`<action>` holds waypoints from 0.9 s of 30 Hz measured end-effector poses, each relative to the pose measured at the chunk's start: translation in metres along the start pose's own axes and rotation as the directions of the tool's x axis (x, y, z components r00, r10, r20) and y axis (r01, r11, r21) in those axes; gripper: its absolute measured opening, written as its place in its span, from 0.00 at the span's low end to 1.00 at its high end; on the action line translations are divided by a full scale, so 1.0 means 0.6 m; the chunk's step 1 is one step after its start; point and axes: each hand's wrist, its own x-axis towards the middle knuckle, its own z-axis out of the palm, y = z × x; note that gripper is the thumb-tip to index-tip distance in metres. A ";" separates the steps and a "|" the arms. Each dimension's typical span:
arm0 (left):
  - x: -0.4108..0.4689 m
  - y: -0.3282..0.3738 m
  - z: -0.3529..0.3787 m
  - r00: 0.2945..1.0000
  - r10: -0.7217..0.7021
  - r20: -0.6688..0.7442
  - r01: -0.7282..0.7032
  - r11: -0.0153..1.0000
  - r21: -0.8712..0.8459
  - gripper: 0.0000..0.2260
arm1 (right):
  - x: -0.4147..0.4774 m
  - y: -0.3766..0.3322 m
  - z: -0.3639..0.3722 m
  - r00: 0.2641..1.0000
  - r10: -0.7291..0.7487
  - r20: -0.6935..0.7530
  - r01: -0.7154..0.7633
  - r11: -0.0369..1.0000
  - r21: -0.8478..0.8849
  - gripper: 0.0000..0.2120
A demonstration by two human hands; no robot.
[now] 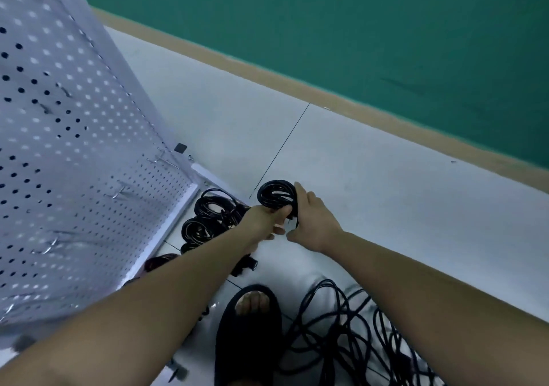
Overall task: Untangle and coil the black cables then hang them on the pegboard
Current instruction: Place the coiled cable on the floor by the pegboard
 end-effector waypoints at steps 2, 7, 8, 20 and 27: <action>0.024 -0.017 0.002 0.999 -0.047 -0.006 0.046 0.995 -0.088 0.17 | 0.024 0.011 0.021 1.000 -0.017 0.011 0.017 1.000 -0.024 0.58; 0.069 -0.031 0.016 0.985 -0.153 -0.083 0.132 0.968 -0.214 0.07 | 0.069 0.026 0.065 1.000 -0.025 -0.013 0.024 0.996 -0.091 0.55; 0.075 -0.030 0.018 0.982 -0.166 -0.086 0.146 0.969 -0.198 0.06 | 0.075 0.030 0.072 1.000 -0.016 -0.013 0.014 0.993 -0.114 0.53; 0.044 -0.066 0.011 0.998 -0.034 -0.051 0.041 0.988 0.151 0.09 | 0.120 0.040 0.080 0.998 0.002 -0.059 -0.028 0.901 -0.434 0.46; 0.012 -0.056 0.065 0.993 0.102 -0.055 -0.077 0.935 0.348 0.16 | 0.053 0.085 0.011 0.989 -0.064 -0.132 0.026 0.961 -0.275 0.41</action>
